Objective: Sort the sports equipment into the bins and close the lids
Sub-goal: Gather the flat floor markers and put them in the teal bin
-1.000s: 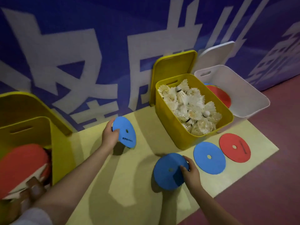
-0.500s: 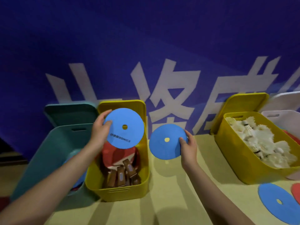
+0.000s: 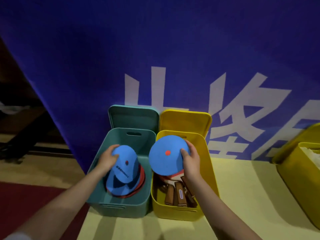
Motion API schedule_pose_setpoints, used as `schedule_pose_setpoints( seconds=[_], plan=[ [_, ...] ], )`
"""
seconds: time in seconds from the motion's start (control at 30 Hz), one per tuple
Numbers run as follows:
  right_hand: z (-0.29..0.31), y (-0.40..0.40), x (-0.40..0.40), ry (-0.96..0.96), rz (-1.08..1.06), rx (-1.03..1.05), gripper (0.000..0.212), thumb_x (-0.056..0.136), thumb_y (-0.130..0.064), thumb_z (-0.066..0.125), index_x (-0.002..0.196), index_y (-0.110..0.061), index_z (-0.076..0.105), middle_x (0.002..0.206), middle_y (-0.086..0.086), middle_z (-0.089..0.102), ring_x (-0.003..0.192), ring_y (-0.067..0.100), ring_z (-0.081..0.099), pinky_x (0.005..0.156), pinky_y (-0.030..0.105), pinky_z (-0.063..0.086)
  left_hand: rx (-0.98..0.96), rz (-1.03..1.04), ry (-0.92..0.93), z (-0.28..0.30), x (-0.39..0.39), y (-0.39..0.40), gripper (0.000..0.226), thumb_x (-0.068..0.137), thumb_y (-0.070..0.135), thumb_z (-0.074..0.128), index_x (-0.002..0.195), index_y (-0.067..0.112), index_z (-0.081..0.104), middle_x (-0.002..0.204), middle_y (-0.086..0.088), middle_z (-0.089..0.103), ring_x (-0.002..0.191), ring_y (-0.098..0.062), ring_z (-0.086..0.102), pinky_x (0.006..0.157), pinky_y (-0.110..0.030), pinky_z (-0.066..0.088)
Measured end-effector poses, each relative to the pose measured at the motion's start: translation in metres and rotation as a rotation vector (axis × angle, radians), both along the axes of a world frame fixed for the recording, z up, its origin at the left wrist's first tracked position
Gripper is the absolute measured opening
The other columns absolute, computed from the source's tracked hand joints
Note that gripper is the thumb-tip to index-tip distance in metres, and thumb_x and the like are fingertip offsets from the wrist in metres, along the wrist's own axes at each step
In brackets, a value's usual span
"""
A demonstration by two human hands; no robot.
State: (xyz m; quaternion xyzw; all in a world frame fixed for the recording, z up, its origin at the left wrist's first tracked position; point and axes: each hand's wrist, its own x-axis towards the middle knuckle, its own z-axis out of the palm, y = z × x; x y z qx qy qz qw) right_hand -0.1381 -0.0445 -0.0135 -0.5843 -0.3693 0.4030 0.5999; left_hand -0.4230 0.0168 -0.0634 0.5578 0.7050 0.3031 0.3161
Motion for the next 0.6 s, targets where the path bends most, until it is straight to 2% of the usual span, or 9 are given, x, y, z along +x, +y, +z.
schedule_pose_setpoints(
  seconds=[0.07,0.13,0.2,0.23,0.3,0.37,0.4,0.47,0.6],
  plan=[
    [-0.003,0.011,-0.015,-0.015,0.012,-0.012,0.03,0.094,-0.006,0.05,0.12,-0.022,0.055,0.121,0.003,0.056,0.109,0.022,0.053,0.075,0.024,0.049,-0.071,-0.034,-0.011,-0.022,-0.001,0.007,0.045,0.09,0.0,0.051,0.132,0.014,0.05,0.118,-0.013,0.06,0.084,-0.025,0.058,0.071,-0.032,0.046],
    [-0.007,0.024,-0.028,-0.036,0.038,-0.046,0.032,0.094,-0.007,0.051,0.122,-0.021,0.056,0.123,0.003,0.056,0.111,0.022,0.053,0.081,0.03,0.049,-0.138,-0.04,-0.015,-0.042,-0.003,0.016,0.044,0.09,0.0,0.052,0.131,0.015,0.051,0.091,-0.009,0.063,0.059,-0.019,0.052,0.056,-0.03,0.043],
    [-0.01,0.036,-0.04,-0.07,0.072,-0.078,0.032,0.095,-0.008,0.05,0.124,-0.022,0.055,0.124,0.001,0.055,0.111,0.021,0.052,0.081,0.03,0.048,-0.185,-0.009,-0.004,-0.059,-0.006,0.024,0.044,0.09,0.0,0.05,0.13,0.017,0.052,0.066,-0.007,0.056,0.046,-0.017,0.043,0.045,-0.026,0.034],
    [-0.011,0.042,-0.046,-0.093,0.088,-0.087,0.031,0.096,-0.009,0.049,0.123,-0.023,0.054,0.124,0.0,0.054,0.11,0.02,0.052,0.078,0.028,0.047,-0.203,0.005,0.01,-0.067,-0.008,0.027,0.045,0.09,-0.001,0.048,0.131,0.017,0.052,0.063,-0.007,0.054,0.046,-0.017,0.042,0.044,-0.025,0.032],
    [-0.014,0.051,-0.058,-0.139,0.126,-0.097,0.032,0.096,-0.011,0.049,0.125,-0.024,0.053,0.124,-0.001,0.053,0.111,0.02,0.052,0.076,0.026,0.046,-0.256,0.004,0.038,-0.08,-0.014,0.033,0.046,0.089,-0.001,0.045,0.132,0.016,0.051,0.078,-0.013,0.063,0.058,-0.022,0.053,0.052,-0.027,0.04],
    [-0.016,0.059,-0.07,-0.188,0.168,-0.099,0.032,0.097,-0.012,0.05,0.127,-0.023,0.052,0.126,-0.001,0.053,0.114,0.019,0.051,0.084,0.029,0.046,-0.33,-0.022,0.07,-0.093,-0.02,0.037,0.04,0.09,0.005,0.045,0.128,0.013,0.054,0.11,-0.016,0.066,0.089,-0.029,0.063,0.076,-0.032,0.051],
    [-0.017,0.063,-0.075,-0.222,0.188,-0.102,0.033,0.097,-0.012,0.05,0.128,-0.022,0.052,0.128,-0.001,0.053,0.116,0.018,0.05,0.089,0.03,0.045,-0.366,-0.032,0.087,-0.098,-0.021,0.04,0.035,0.09,0.01,0.047,0.123,0.011,0.056,0.117,-0.015,0.064,0.101,-0.03,0.061,0.087,-0.036,0.05],
    [-0.017,0.07,-0.086,-0.305,0.231,-0.102,0.035,0.096,-0.01,0.05,0.13,-0.017,0.051,0.13,0.0,0.053,0.119,0.015,0.048,0.095,0.028,0.041,-0.371,-0.035,0.119,-0.095,-0.017,0.044,0.036,0.089,0.018,0.051,0.124,0.011,0.056,0.124,-0.017,0.06,0.112,-0.032,0.057,0.096,-0.038,0.047],
    [-0.019,0.084,-0.108,-0.517,0.335,-0.111,0.036,0.094,-0.009,0.05,0.129,-0.017,0.051,0.127,-0.001,0.056,0.116,0.015,0.05,0.091,0.021,0.036,0.017,-0.083,0.135,-0.038,-0.013,0.036,0.045,0.092,0.013,0.053,0.136,0.011,0.049,0.133,-0.015,0.049,0.125,-0.03,0.045,0.107,-0.033,0.034]
  ],
)
